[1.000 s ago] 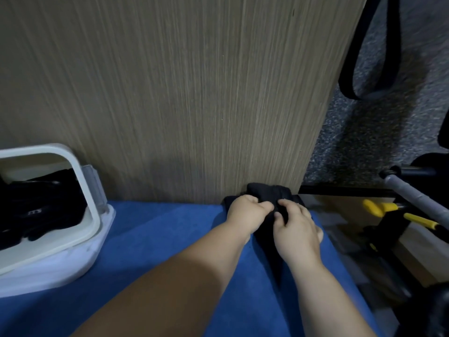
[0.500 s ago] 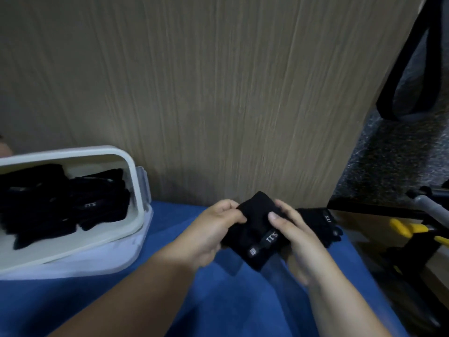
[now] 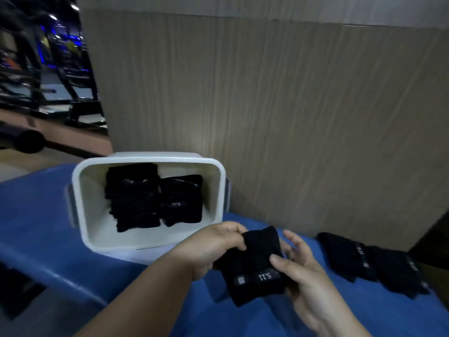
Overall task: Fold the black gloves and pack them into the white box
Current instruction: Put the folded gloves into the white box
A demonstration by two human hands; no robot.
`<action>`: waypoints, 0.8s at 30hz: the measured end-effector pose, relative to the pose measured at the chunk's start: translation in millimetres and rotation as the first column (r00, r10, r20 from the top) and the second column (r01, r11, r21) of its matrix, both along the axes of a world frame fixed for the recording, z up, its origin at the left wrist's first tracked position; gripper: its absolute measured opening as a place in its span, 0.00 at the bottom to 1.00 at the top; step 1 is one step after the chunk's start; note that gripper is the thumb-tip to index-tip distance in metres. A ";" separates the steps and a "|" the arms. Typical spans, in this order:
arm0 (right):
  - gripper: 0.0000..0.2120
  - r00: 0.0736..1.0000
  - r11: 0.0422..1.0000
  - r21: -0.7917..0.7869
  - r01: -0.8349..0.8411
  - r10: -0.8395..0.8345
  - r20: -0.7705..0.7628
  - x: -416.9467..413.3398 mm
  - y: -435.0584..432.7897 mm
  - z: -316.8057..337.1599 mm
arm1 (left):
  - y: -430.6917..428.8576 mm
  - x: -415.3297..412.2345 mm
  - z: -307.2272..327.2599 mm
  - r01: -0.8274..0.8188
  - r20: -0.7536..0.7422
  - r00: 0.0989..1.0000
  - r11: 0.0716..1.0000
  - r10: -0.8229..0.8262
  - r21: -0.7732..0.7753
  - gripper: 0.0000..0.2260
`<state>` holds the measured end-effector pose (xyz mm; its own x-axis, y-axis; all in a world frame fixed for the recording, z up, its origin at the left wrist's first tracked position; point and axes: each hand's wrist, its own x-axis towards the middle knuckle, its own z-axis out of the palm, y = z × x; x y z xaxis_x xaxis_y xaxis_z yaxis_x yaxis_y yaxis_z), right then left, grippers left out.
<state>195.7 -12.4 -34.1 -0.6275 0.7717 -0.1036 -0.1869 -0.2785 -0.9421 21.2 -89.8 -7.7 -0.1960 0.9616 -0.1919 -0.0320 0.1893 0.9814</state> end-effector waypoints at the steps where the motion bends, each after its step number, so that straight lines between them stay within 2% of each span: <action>1: 0.40 1.000 1.000 0.019 -0.019 0.019 0.001 -8.8 -3.0 1.1 | -4.3 -7.6 0.8 -0.009 -0.007 1.000 1.000 0.009 -0.007 0.07; 3: 0.37 0.997 0.995 0.053 -0.079 0.080 -0.009 -27.8 -8.7 4.4 | -12.9 -23.5 3.6 -0.033 -0.019 0.999 0.999 0.033 0.000 0.08; 5: 0.28 0.989 0.986 0.081 -0.144 0.146 -0.021 -48.2 -15.4 8.6 | -21.6 -39.6 6.0 -0.083 -0.030 0.996 0.996 0.084 0.031 0.09; 7: 0.22 0.984 0.980 0.094 -0.177 0.177 0.002 -69.2 -21.4 11.1 | -29.1 -55.9 6.4 -0.150 -0.039 0.987 0.987 0.153 0.063 0.09; 12: 0.22 0.969 0.966 0.088 -0.245 0.241 0.047 -112.0 -29.7 17.7 | -39.4 -91.4 6.0 -0.338 0.011 0.941 0.934 0.339 0.119 0.09; 15: 0.21 0.963 0.957 0.109 -0.269 0.263 0.066 -130.1 -29.1 19.0 | -40.9 -105.3 7.7 -0.404 0.073 0.915 0.905 0.397 0.137 0.09; 19: 0.10 0.978 0.965 0.164 -0.202 0.191 0.083 -155.1 -24.4 16.0 | -39.5 -117.9 4.3 -0.479 0.077 0.878 0.863 0.473 0.158 0.07; 22: 0.08 0.995 0.976 0.196 -0.093 0.085 0.049 -175.3 -18.9 15.4 | -35.1 -127.0 -0.2 -0.620 0.021 0.772 0.745 0.636 0.244 0.05; 24: 0.07 0.999 0.972 0.234 -0.029 0.022 0.035 -186.6 -15.2 18.4 | -37.4 -134.0 -1.4 -0.689 -0.155 0.609 0.616 0.778 0.383 0.03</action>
<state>9.1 -27.5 -15.7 -0.6465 0.7608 0.0579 -0.1516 -0.0537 -0.9870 -112.8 -127.2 -9.1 -0.8572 0.4640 0.2236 0.2357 -0.0325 0.9713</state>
